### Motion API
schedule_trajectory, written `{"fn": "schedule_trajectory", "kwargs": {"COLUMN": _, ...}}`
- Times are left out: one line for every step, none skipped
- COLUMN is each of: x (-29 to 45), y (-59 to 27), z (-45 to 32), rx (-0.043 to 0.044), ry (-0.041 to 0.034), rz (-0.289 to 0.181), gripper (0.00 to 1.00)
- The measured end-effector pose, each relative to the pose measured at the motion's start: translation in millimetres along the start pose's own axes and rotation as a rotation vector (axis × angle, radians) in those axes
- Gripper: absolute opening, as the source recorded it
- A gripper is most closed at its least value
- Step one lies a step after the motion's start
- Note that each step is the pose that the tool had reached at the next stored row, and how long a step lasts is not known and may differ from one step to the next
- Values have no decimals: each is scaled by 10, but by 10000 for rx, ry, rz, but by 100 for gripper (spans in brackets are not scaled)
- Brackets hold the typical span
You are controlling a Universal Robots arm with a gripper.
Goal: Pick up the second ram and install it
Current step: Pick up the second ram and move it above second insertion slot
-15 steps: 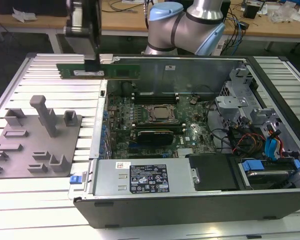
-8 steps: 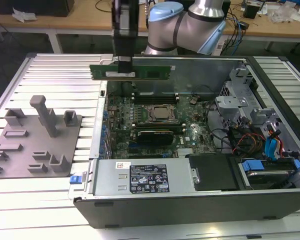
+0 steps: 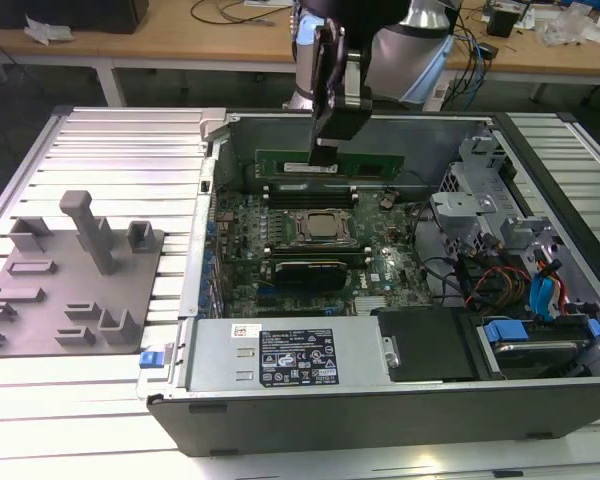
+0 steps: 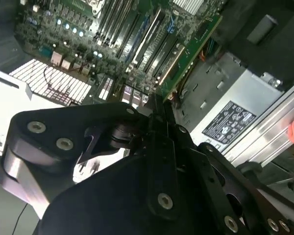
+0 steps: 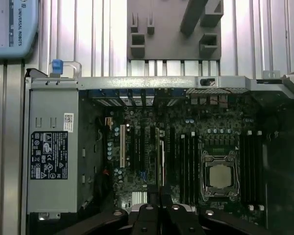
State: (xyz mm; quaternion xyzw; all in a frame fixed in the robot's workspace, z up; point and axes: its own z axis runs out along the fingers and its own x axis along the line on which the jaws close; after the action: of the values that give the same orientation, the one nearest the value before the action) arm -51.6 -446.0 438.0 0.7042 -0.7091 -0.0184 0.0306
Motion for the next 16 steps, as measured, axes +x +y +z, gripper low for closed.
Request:
{"fn": "schedule_trajectory", "kwargs": {"x": -9, "y": -17, "z": 14, "rx": -7, "ry": 0, "rz": -1, "gripper": 9}}
{"fn": "schedule_trajectory", "kwargs": {"x": -21, "y": -31, "z": 28, "rx": -15, "ry": 1, "rz": -1, "gripper": 9}}
{"fn": "schedule_trajectory", "kwargs": {"x": -46, "y": -52, "z": 54, "rx": -24, "ry": 0, "rz": -1, "gripper": 9}}
{"fn": "schedule_trajectory", "kwargs": {"x": -81, "y": -63, "z": 79, "rx": -30, "ry": 0, "rz": 1, "gripper": 9}}
{"fn": "schedule_trajectory", "kwargs": {"x": -110, "y": -65, "z": 91, "rx": -32, "ry": 1, "rz": -1, "gripper": 9}}
{"fn": "schedule_trajectory", "kwargs": {"x": -140, "y": -68, "z": 107, "rx": -33, "ry": 0, "rz": -1, "gripper": 9}}
{"fn": "schedule_trajectory", "kwargs": {"x": -172, "y": -69, "z": 122, "rx": -33, "ry": -1, "rz": -1, "gripper": 9}}
{"fn": "schedule_trajectory", "kwargs": {"x": -215, "y": -70, "z": 141, "rx": -34, "ry": 1, "rz": -1, "gripper": 9}}
{"fn": "schedule_trajectory", "kwargs": {"x": -254, "y": -72, "z": 166, "rx": -33, "ry": 1, "rz": -4, "gripper": 9}}
{"fn": "schedule_trajectory", "kwargs": {"x": -279, "y": -73, "z": 189, "rx": -33, "ry": 1, "rz": -4, "gripper": 9}}
{"fn": "schedule_trajectory", "kwargs": {"x": -303, "y": -75, "z": 218, "rx": -33, "ry": 0, "rz": -5, "gripper": 9}}
{"fn": "schedule_trajectory", "kwargs": {"x": -327, "y": -77, "z": 246, "rx": -33, "ry": -1, "rz": -7, "gripper": 9}}
{"fn": "schedule_trajectory", "kwargs": {"x": -346, "y": -78, "z": 262, "rx": -33, "ry": 2, "rz": -9, "gripper": 9}}
{"fn": "schedule_trajectory", "kwargs": {"x": -369, "y": -80, "z": 295, "rx": -32, "ry": 1, "rz": -10, "gripper": 9}}
{"fn": "schedule_trajectory", "kwargs": {"x": -380, "y": -82, "z": 318, "rx": -32, "ry": 1, "rz": -10, "gripper": 9}}
{"fn": "schedule_trajectory", "kwargs": {"x": -390, "y": -83, "z": 345, "rx": -32, "ry": 1, "rz": -10, "gripper": 9}}
